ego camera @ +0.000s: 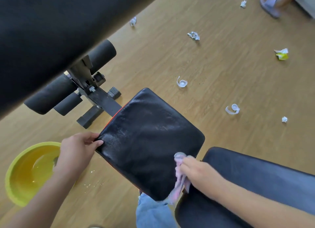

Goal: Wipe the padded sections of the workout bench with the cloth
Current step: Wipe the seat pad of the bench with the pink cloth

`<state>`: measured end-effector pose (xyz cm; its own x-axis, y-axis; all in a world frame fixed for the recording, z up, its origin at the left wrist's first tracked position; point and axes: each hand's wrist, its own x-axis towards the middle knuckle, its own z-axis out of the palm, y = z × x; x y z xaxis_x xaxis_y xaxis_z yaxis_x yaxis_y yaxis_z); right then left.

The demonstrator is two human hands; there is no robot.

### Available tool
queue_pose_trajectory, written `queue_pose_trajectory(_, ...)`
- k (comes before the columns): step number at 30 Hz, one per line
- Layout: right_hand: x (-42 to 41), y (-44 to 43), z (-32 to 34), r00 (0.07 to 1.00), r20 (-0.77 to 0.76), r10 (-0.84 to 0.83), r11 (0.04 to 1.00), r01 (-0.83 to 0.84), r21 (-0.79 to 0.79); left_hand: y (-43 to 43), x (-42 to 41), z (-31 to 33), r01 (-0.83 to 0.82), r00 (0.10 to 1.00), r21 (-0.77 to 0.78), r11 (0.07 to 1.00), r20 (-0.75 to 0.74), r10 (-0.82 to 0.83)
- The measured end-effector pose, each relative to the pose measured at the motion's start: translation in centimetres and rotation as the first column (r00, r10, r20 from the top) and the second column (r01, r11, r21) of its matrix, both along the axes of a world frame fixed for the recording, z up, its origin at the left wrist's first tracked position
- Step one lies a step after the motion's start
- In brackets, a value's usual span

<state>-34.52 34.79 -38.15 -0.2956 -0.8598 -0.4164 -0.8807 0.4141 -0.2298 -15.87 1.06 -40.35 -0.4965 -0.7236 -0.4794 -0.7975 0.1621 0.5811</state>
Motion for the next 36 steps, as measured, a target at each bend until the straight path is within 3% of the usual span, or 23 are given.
queue_pose_trajectory(2,-4.3,-1.8,0.3,0.894,-0.078,-0.441,0.897,0.436,-0.077,0.0,0.0,-0.1,0.009,1.000,-0.014,1.000,-0.019,-0.009)
queue_pose_trajectory(4,-4.7,-3.0,0.4,0.807,-0.077,-0.586,0.806,0.571,-0.155,-0.1,0.0,-0.2,-0.002,1.000,-0.011,1.000,-0.029,0.002)
queue_pose_trajectory(5,-3.0,-3.4,0.5,0.830,-0.065,-0.555,0.829,0.544,-0.130,-0.1,-0.1,-0.2,-0.007,0.999,0.002,1.000,-0.038,0.007)
queue_pose_trajectory(6,-0.5,-3.3,0.4,0.927,-0.193,-0.323,0.944,0.330,0.006,-0.1,-0.1,-0.4,-0.013,0.999,0.014,1.000,-0.051,0.014)
queue_pose_trajectory(7,2.2,-3.4,0.2,0.973,-0.222,-0.059,0.992,0.082,0.092,-0.1,0.0,-0.5,-0.021,0.998,0.020,1.000,-0.056,0.022)
queue_pose_trajectory(8,4.4,-3.4,0.1,0.939,-0.213,0.270,0.955,-0.234,0.181,-0.1,0.2,-0.7,-0.027,0.998,0.023,0.999,-0.061,0.028)
queue_pose_trajectory(9,6.3,-3.0,-0.3,0.883,-0.162,0.441,0.891,-0.409,0.196,0.0,0.3,-0.7,-0.026,0.997,0.028,0.999,-0.069,0.028)
queue_pose_trajectory(11,7.0,-3.9,-0.4,0.820,-0.090,0.566,0.825,-0.560,0.081,0.1,0.7,-0.5,-0.022,0.995,0.046,0.999,-0.095,0.026)
queue_pose_trajectory(13,6.9,-6.1,0.0,0.731,-0.044,0.681,0.728,-0.669,0.150,-0.2,1.5,-0.5,-0.036,0.992,0.090,0.995,-0.115,0.046)
queue_pose_trajectory(15,7.5,-8.7,0.2,0.549,0.049,0.834,0.525,-0.819,0.230,-0.7,2.7,-0.5,-0.050,0.988,0.157,0.986,-0.135,0.071)
queue_pose_trajectory(18,9.8,-13.4,-1.2,0.257,0.044,0.965,0.237,-0.934,0.268,-1.2,4.0,-0.5,-0.089,0.972,0.258,0.962,-0.190,0.141)
queue_pose_trajectory(20,11.0,-17.1,-2.2,0.280,0.000,0.960,0.273,-0.938,0.215,-1.3,4.6,-0.7,-0.117,0.963,0.252,0.961,-0.206,0.172)
queue_pose_trajectory(23,11.6,-23.6,-2.9,0.419,-0.133,0.898,0.435,-0.890,0.138,-1.8,5.6,-1.0,-0.210,0.957,0.126,0.970,-0.175,0.230)
queue_pose_trajectory(27,11.5,-29.1,-1.6,0.738,-0.190,0.647,0.747,-0.664,-0.034,-2.2,6.2,-1.1,-0.230,0.964,0.010,0.973,-0.133,0.230)
queue_pose_trajectory(29,9.0,-31.2,-1.7,0.871,-0.151,0.467,0.880,-0.474,-0.011,-2.3,6.2,-1.2,-0.226,0.967,0.033,0.974,-0.114,0.228)
queue_pose_trajectory(31,6.0,-32.3,-2.2,0.885,-0.143,0.444,0.894,-0.427,0.137,-2.2,5.6,-1.2,-0.200,0.971,0.166,0.966,-0.097,0.218)
queue_pose_trajectory(33,3.2,-32.3,-2.4,0.901,-0.117,0.418,0.901,-0.395,0.180,-1.9,4.4,-1.1,-0.153,0.979,0.285,0.946,-0.087,0.185)
queue_pose_trajectory(36,-1.6,-32.1,-2.2,0.916,-0.116,0.383,0.916,-0.362,0.172,-1.4,2.3,-0.8,-0.084,0.988,0.256,0.963,-0.102,0.113)
